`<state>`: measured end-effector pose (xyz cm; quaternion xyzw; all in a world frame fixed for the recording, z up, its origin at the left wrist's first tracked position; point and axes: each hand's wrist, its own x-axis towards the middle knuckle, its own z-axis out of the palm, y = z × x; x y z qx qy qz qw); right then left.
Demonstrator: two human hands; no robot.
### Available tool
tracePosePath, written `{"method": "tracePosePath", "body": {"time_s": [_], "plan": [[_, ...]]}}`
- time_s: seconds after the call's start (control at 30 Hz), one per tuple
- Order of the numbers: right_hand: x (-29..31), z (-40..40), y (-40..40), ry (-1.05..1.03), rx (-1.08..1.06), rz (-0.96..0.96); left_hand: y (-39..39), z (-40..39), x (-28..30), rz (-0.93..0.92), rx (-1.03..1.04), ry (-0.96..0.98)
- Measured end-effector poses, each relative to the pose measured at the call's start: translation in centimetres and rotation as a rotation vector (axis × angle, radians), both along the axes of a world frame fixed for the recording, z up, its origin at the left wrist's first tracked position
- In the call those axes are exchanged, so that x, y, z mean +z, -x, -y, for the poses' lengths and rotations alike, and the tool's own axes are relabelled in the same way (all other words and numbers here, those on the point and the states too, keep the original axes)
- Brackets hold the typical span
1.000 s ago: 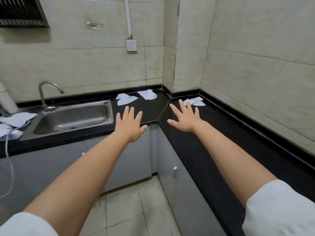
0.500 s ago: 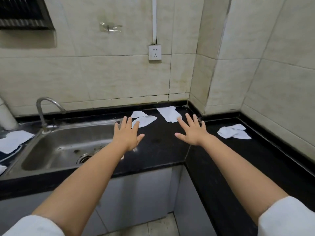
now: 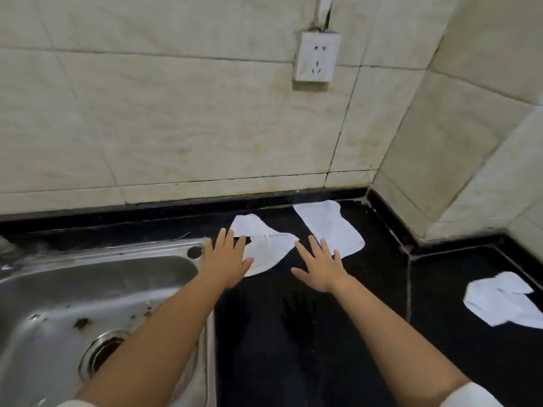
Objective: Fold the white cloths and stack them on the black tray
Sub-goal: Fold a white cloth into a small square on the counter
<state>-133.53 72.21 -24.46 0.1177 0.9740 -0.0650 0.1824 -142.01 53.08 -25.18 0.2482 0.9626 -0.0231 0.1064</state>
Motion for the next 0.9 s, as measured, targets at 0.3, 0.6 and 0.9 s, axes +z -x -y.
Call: {"method": "tracePosePath", "body": {"time_s": [0.3,0.6,0.9], "plan": [[-7.4,-2.4,10.0,0.051,-0.027,0.112,8.7,-3.0,-7.5,0.134,0.019,-0.024],[-10.6,-3.9,13.9,-0.074,0.028,-0.15,13.0,-4.6,-10.5,-0.048,-0.064,0.0],[-7.8,-3.7,11.7,0.345,0.033,-0.375,12.0,-5.5,-9.5,-0.014,-0.115,-0.193]]}}
